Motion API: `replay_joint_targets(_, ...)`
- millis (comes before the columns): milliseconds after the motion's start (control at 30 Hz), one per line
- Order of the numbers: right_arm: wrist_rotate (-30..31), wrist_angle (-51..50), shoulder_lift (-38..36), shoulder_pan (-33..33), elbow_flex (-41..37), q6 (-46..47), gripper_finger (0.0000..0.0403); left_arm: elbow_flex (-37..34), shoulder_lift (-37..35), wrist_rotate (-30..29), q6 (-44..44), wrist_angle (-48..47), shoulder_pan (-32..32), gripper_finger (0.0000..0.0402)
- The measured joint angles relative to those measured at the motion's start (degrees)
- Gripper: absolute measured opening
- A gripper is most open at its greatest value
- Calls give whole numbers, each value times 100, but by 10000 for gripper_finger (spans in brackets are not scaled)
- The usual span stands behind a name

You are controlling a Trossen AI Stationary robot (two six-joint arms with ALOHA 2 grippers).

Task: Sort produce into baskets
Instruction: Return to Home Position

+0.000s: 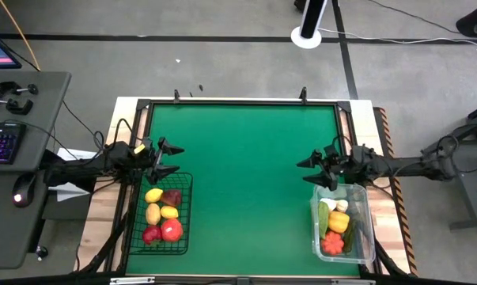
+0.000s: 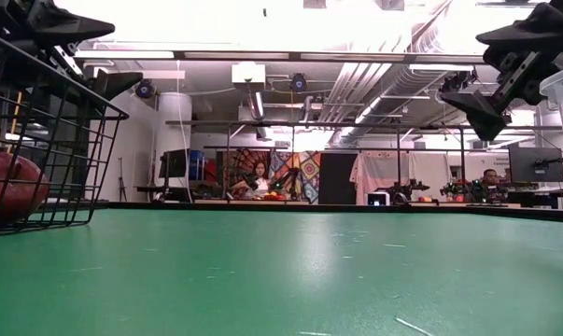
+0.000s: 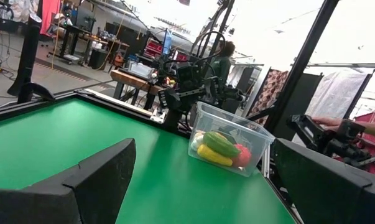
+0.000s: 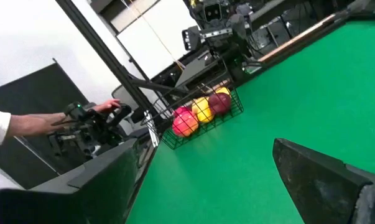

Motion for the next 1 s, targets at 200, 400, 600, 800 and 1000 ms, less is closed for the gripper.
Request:
replay_joint_targets(200, -4, -694, -951, -21, 0, -1, 360, 0, 0, 0, 0, 1, 0, 365)
replay_joint_targets(400, 31, -945, -1429, -128, -2, -5, 360, 0, 2, 1, 0, 23, -2, 365)
replay_joint_targets(600, 37, -1019, -1429, -116, -2, -9, 360, -2, 113, 2, 0, -10, -2, 365)
replay_joint_targets(800, 35, -1077, -1429, -114, -2, -2, 360, -2, 113, 0, 0, -55, -2, 365)
replay_joint_targets(1000, 36, -1200, -1429, -114, -2, -1, 360, -2, 113, 2, 0, -66, -2, 365)
